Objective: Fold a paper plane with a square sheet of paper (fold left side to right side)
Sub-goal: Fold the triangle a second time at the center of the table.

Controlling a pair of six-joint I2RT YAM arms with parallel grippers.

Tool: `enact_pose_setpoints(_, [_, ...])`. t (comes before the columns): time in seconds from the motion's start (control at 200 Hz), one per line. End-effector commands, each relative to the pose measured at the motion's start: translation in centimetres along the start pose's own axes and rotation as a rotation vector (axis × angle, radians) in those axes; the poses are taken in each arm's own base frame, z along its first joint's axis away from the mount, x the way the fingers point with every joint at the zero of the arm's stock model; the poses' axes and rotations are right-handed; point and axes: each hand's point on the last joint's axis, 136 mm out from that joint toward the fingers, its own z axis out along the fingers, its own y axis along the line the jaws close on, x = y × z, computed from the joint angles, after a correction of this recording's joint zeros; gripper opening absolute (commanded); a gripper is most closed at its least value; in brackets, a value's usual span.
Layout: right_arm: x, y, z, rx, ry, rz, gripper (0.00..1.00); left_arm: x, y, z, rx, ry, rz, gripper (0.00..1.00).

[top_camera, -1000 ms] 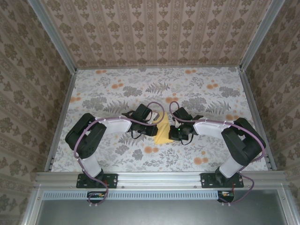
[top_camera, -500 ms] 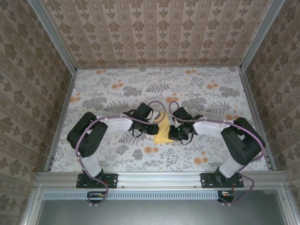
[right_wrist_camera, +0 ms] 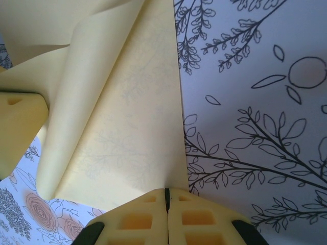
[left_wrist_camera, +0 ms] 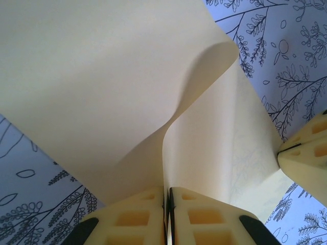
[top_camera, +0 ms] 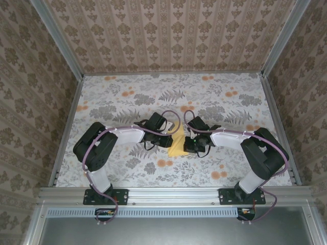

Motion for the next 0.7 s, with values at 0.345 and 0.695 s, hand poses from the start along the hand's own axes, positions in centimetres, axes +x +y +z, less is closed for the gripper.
enact_pose_setpoints(0.345, [-0.1, -0.2, -0.8, -0.046, -0.016, 0.031, 0.07, 0.8, 1.2, 0.5, -0.034, 0.030, 0.004, 0.12])
enact_pose_setpoints(0.695, [-5.3, 5.0, -2.3, -0.319, -0.149, 0.034, 0.07, 0.9, 1.1, 0.6, -0.036, 0.032, 0.007, 0.12])
